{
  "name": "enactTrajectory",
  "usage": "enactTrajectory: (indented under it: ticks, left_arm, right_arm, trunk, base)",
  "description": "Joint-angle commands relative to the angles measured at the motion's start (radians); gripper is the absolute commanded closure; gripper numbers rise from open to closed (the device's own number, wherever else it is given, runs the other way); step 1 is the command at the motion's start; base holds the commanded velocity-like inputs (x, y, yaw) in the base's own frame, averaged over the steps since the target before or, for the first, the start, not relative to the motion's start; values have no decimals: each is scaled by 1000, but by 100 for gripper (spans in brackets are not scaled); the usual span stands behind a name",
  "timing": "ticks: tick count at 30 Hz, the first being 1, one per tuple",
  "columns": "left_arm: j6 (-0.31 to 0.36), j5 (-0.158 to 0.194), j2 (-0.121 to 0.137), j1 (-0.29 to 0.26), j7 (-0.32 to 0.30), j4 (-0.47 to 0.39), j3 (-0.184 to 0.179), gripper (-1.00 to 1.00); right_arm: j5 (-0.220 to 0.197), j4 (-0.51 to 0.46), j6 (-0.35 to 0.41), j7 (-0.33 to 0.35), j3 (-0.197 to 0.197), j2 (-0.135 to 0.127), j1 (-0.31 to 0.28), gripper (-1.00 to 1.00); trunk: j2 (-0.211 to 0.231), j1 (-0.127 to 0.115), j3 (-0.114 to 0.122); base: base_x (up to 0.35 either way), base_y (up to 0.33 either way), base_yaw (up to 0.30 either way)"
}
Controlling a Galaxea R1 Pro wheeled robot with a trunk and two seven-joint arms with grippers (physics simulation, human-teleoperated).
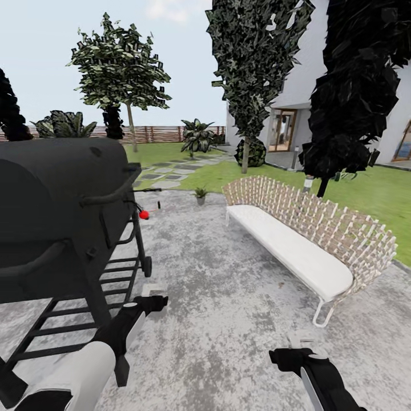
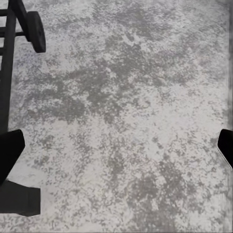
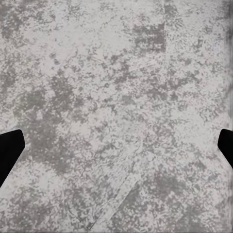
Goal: Pick up the pesticide atomizer in the garden and spray insectifuge to fully cover both potted plants in the garden.
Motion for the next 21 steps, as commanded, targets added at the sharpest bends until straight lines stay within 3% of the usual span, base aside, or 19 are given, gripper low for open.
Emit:
enactTrajectory:
  ticks: [1,15,21]
  left_arm:
    - [6,1,0,0,-1,-2,0,-100]
    - [6,0,-2,0,0,-2,0,-100]
    - [6,0,-2,0,0,-2,0,-100]
  right_arm:
    - [-1,-1,4,0,0,0,-1,-100]
    - [-1,-1,4,0,1,0,-1,-100]
    - [-1,-1,4,0,1,0,-1,-100]
  trunk:
    - [-1,0,-1]
    - [-1,0,-1]
    - [-1,0,-4]
  base:
    - [208,-286,0]
    - [197,-293,2]
    - [266,-240,135]
